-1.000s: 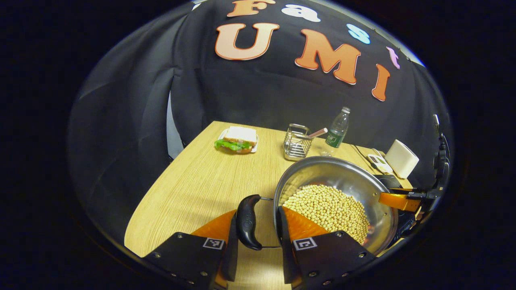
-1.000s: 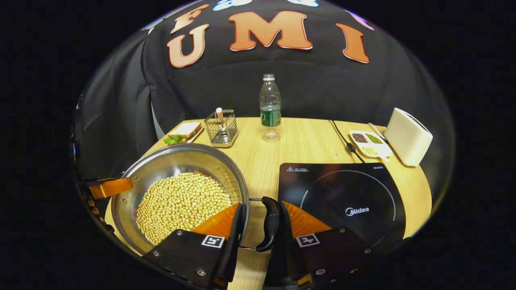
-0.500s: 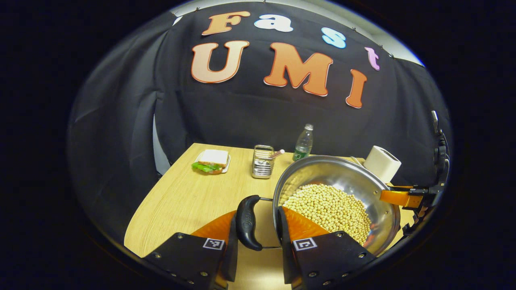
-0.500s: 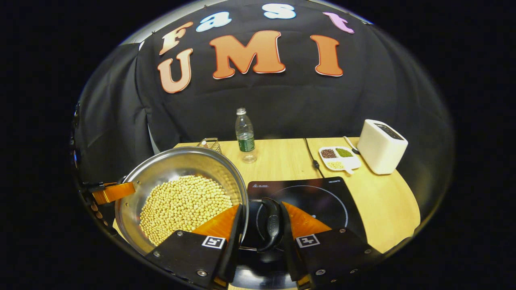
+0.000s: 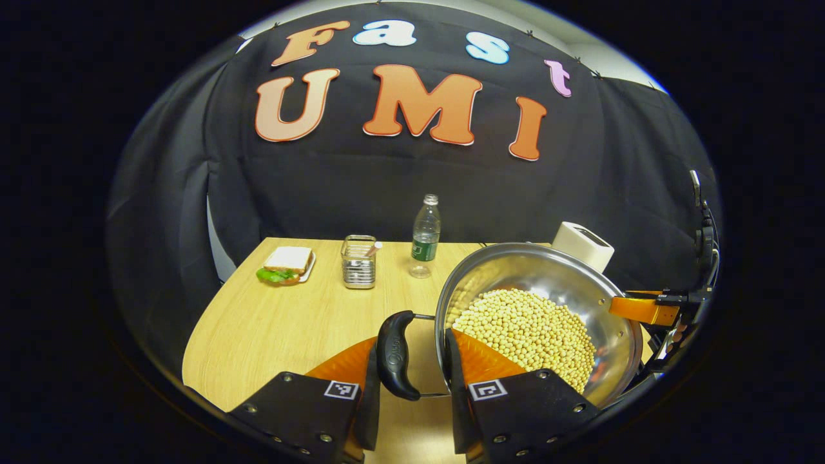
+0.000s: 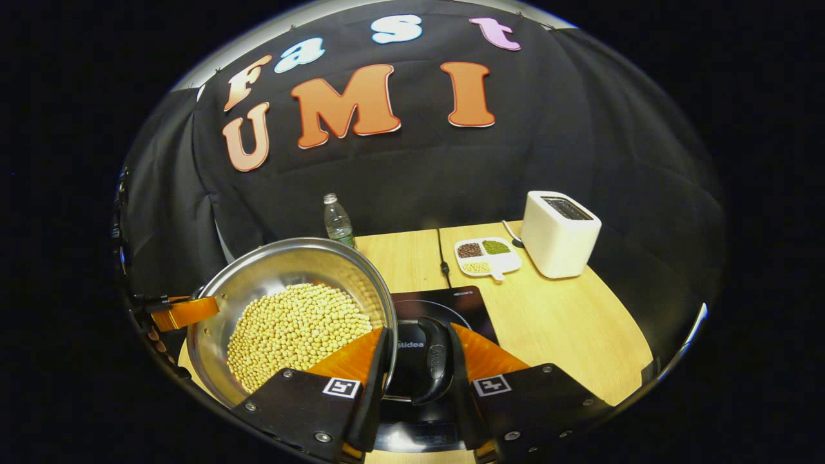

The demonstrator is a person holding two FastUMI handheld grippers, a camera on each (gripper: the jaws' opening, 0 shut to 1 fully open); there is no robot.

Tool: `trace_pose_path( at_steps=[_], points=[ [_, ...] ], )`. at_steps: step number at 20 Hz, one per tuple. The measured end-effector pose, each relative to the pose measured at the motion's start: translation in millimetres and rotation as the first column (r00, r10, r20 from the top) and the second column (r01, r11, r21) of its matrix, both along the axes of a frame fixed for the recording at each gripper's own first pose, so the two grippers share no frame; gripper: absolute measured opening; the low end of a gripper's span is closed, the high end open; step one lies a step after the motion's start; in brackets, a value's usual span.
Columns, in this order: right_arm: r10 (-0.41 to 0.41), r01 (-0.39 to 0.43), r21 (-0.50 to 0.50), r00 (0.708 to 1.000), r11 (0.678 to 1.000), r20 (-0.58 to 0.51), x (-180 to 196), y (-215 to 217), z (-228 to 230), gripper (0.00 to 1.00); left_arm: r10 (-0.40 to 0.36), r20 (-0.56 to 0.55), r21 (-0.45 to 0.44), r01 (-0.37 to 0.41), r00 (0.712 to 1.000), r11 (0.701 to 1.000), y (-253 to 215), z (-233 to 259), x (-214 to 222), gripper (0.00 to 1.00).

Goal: First push the handle of the pot to place it horizontally, then grasp the pot with both hands and set it on the induction cooktop.

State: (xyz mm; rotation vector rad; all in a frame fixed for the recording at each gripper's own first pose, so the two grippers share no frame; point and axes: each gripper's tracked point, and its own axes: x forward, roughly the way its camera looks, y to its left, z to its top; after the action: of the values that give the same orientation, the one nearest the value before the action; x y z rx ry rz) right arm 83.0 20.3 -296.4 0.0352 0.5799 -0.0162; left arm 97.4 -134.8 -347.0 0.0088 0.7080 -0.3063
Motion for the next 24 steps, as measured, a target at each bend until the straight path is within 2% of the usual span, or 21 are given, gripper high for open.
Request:
trace_pose_path(
  at_steps=[11, 16, 24],
  points=[
    [-0.062, 0.063, 0.022, 0.996, 0.998, -0.059, 12.5, -78.4, -29.4, 0.49, -0.061, -0.081, 0.013, 0.062, 0.995, 0.998, -80.2, -48.2, 1.5, 0.47],
    [-0.069, 0.073, 0.033, 0.993, 0.997, -0.096, 24.4, -95.9, -49.7, 0.50, -0.061, -0.128, 0.015, 0.063, 0.990, 0.998, -98.0, -77.7, 6.5, 0.47],
    [-0.069, 0.076, 0.043, 0.987, 0.996, -0.144, 36.3, -99.6, -69.3, 0.50, -0.042, -0.177, 0.012, 0.045, 0.983, 0.999, -104.3, -101.9, 10.4, 0.47]
  ],
)
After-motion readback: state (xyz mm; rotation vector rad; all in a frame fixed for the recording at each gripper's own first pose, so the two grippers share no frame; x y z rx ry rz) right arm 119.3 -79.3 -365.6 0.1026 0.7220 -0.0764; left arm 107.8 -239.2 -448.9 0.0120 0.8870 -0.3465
